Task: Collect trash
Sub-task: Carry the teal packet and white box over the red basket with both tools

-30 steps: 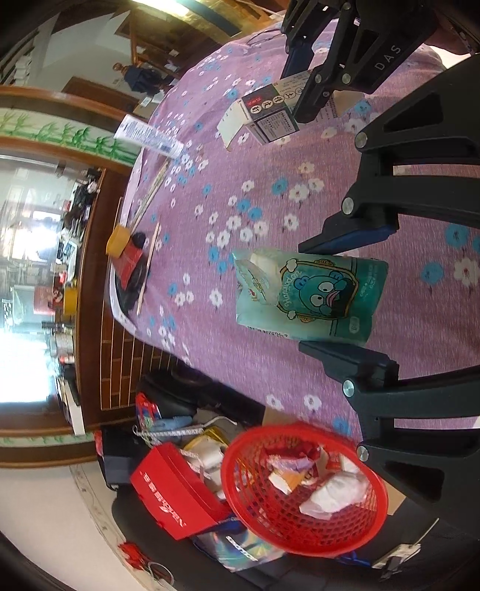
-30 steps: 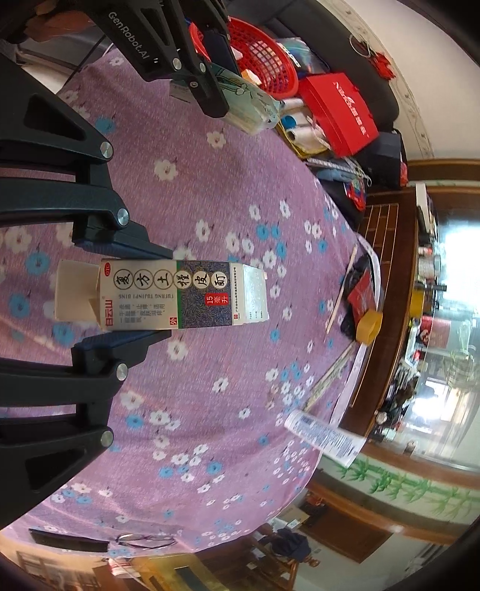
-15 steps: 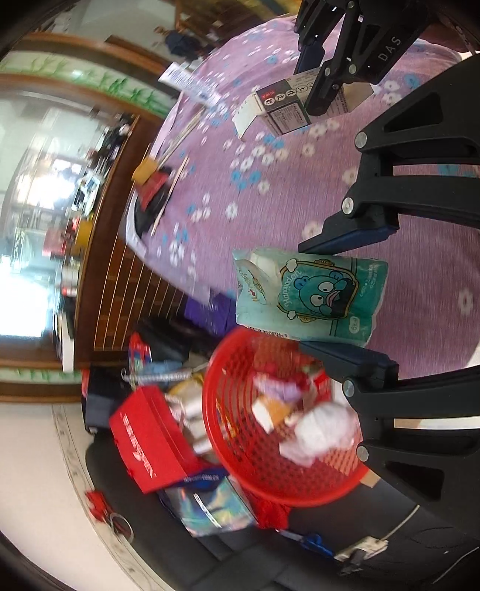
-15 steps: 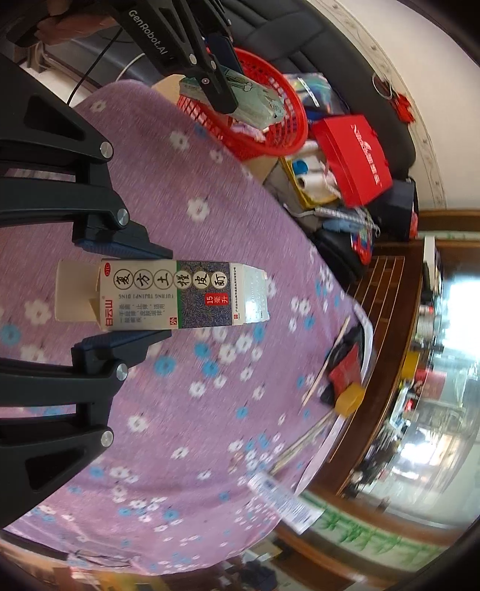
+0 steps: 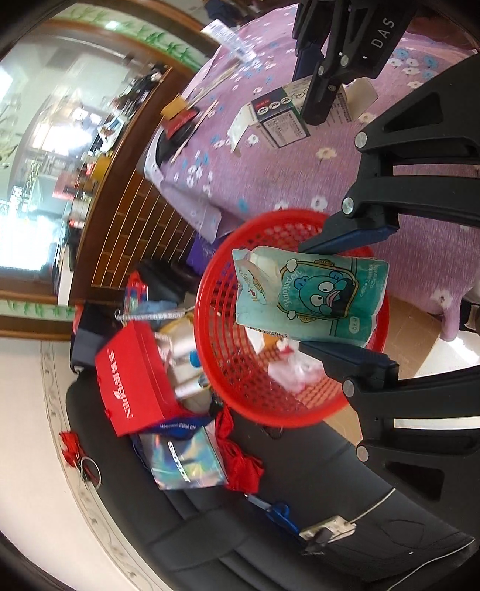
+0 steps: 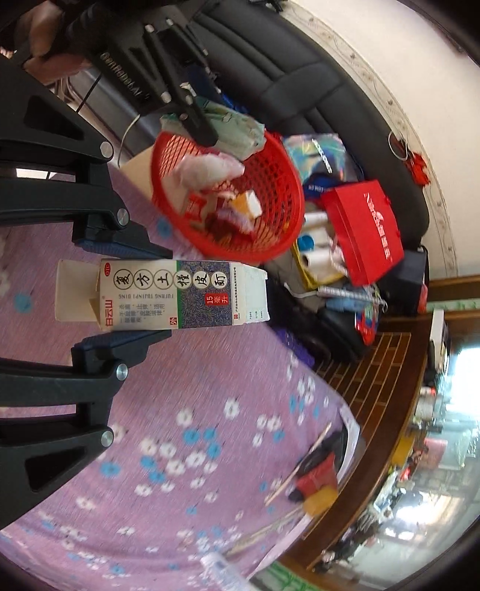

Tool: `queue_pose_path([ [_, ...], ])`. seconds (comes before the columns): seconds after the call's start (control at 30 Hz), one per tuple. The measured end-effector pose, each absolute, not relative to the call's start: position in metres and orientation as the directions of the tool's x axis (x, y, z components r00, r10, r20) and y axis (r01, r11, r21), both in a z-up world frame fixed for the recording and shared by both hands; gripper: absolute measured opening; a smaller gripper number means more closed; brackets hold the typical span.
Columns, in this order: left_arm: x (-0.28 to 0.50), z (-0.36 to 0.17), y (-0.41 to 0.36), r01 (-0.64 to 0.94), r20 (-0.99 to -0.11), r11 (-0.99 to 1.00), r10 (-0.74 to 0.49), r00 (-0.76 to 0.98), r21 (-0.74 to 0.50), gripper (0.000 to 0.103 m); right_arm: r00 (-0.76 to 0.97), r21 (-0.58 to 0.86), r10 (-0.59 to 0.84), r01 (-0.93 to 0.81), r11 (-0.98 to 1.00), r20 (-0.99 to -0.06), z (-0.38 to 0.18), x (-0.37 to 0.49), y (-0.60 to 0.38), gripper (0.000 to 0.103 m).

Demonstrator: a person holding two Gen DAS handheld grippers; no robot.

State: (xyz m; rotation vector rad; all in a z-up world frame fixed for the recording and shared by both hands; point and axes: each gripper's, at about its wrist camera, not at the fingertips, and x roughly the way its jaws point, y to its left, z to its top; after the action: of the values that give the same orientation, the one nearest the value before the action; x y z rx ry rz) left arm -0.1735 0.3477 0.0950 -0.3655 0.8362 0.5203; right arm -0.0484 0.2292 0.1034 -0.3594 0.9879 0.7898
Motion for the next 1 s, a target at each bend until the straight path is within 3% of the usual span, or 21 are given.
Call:
queue_pose_path([
  [1.0, -0.165, 0.085, 0.377, -0.628, -0.780, 0.774, 0.341, 0.524, -0.083, 0.044, 0.217, 0.117, 0.449, -0.786, 0.607, -0.867, 0.103, -0.032, 0.289, 0.037],
])
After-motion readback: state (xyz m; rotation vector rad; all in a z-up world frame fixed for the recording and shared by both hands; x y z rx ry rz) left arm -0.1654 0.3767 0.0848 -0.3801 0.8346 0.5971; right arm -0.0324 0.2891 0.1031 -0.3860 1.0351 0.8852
